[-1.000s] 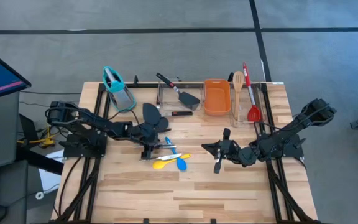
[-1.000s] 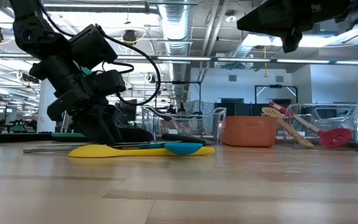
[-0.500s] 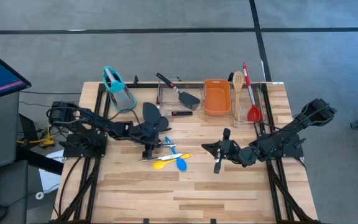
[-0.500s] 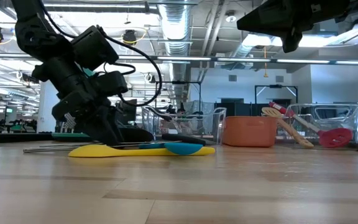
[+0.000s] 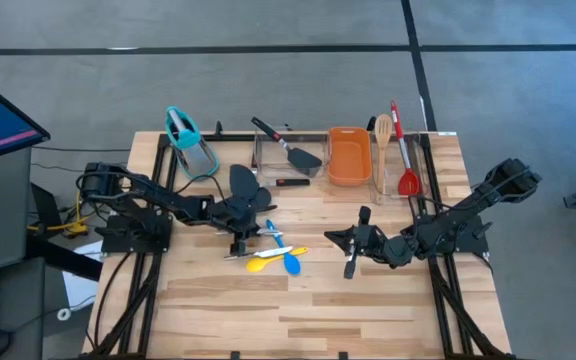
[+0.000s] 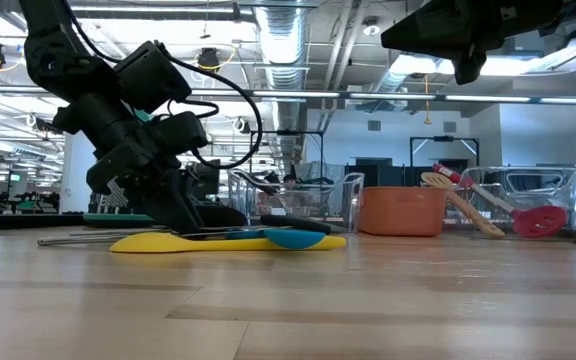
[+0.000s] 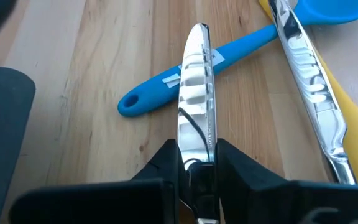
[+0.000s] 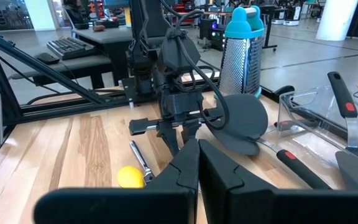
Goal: Pick & Place Kitchen Items
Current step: Put the top butter knife in the orange bin, then put the top scraper spatula in the left transparent bin
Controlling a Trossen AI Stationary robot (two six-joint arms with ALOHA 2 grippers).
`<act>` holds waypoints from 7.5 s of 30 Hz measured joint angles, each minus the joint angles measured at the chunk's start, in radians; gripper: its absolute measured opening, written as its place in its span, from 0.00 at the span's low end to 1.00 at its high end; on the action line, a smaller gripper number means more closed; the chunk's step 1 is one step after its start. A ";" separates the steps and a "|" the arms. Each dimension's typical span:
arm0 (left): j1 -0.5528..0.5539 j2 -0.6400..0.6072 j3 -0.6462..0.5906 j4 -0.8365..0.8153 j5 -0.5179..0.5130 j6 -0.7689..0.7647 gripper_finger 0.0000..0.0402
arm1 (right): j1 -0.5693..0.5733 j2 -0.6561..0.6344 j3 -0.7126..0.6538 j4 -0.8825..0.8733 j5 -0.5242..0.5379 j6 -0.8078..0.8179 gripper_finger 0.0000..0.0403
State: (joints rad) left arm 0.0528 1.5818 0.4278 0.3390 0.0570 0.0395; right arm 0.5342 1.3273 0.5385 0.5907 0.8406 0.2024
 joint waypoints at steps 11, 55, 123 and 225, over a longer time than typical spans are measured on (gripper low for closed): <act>0.000 0.000 0.000 0.003 -0.001 -0.003 0.11 | 0.000 0.000 0.000 0.000 0.003 -0.001 0.00; -0.009 -0.415 0.130 0.042 -0.130 0.218 0.10 | -0.082 0.026 0.000 0.067 0.049 0.175 0.00; -0.024 -0.415 0.185 0.088 -0.244 0.327 0.02 | -0.381 0.465 0.405 0.427 -0.163 -0.085 0.00; -0.020 -0.415 0.114 0.011 -0.244 0.266 0.01 | -0.503 -0.087 1.011 -1.555 -0.243 0.028 0.01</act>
State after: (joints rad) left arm 0.0330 1.1667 0.5423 0.3505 -0.1868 0.3058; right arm 0.0313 1.2403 1.5497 -0.9646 0.5978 0.2304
